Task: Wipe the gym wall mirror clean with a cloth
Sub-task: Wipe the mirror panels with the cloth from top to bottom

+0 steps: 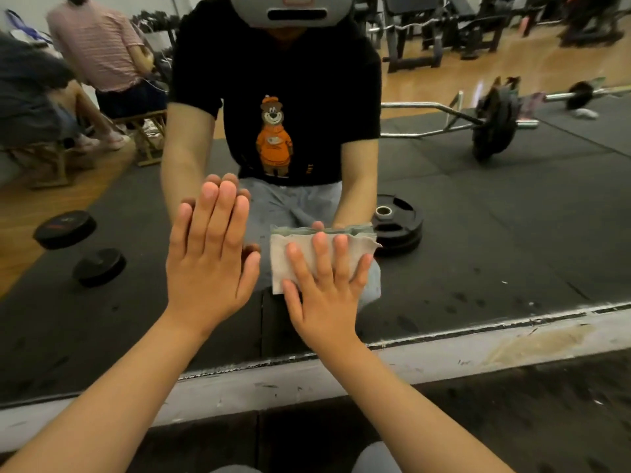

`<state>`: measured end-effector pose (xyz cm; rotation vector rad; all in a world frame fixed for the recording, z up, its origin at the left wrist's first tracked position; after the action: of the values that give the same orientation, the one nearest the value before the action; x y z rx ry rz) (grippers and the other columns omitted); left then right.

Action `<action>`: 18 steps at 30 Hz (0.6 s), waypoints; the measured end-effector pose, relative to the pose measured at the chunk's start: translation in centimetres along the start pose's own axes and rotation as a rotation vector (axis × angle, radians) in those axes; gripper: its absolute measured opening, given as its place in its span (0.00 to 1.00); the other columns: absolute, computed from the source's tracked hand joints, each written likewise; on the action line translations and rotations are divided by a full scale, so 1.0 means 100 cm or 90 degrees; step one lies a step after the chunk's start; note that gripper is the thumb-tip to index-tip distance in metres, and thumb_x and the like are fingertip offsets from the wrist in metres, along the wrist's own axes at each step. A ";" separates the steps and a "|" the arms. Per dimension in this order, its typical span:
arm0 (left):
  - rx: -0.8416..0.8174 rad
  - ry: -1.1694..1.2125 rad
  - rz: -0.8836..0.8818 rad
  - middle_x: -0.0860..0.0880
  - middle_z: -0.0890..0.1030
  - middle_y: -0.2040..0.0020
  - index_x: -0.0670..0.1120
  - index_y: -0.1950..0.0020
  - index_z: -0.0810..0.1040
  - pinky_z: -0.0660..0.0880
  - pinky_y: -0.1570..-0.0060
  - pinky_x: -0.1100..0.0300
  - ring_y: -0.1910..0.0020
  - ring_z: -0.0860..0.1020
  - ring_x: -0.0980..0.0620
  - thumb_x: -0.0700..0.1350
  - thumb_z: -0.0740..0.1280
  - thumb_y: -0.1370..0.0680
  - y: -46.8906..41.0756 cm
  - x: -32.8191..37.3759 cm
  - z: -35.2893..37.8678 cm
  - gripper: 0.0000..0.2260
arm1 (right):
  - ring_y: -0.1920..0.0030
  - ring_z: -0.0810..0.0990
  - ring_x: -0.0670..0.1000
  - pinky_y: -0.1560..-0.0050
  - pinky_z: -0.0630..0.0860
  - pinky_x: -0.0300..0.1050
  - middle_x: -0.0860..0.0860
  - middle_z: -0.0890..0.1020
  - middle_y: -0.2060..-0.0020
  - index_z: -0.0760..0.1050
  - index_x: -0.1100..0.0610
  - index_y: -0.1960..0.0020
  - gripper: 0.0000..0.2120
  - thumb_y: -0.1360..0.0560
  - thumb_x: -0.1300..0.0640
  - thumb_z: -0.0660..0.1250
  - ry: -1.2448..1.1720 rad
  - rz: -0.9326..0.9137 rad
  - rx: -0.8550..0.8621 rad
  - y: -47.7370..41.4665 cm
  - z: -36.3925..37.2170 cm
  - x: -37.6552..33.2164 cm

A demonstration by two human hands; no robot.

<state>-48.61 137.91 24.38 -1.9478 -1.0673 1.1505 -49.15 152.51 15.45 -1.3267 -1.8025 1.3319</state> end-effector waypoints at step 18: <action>-0.023 -0.022 -0.006 0.50 0.33 0.20 0.44 0.20 0.38 0.38 0.22 0.51 0.21 0.36 0.50 0.51 0.53 0.18 0.001 0.001 0.002 0.33 | 0.20 0.47 0.47 0.22 0.39 0.51 0.45 0.50 0.19 0.52 0.44 0.20 0.25 0.16 0.52 0.51 0.054 -0.224 -0.068 0.060 -0.013 0.109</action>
<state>-48.80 137.97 24.20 -1.9550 -1.1222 1.1702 -49.84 163.19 9.03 -1.0380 -1.9597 0.9898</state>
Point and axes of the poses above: each hand's wrist, its own y-axis away from the middle knuckle, its own z-axis out of the palm, x = y × z, the point moved 3 cm from there along -y, towards the middle knuckle
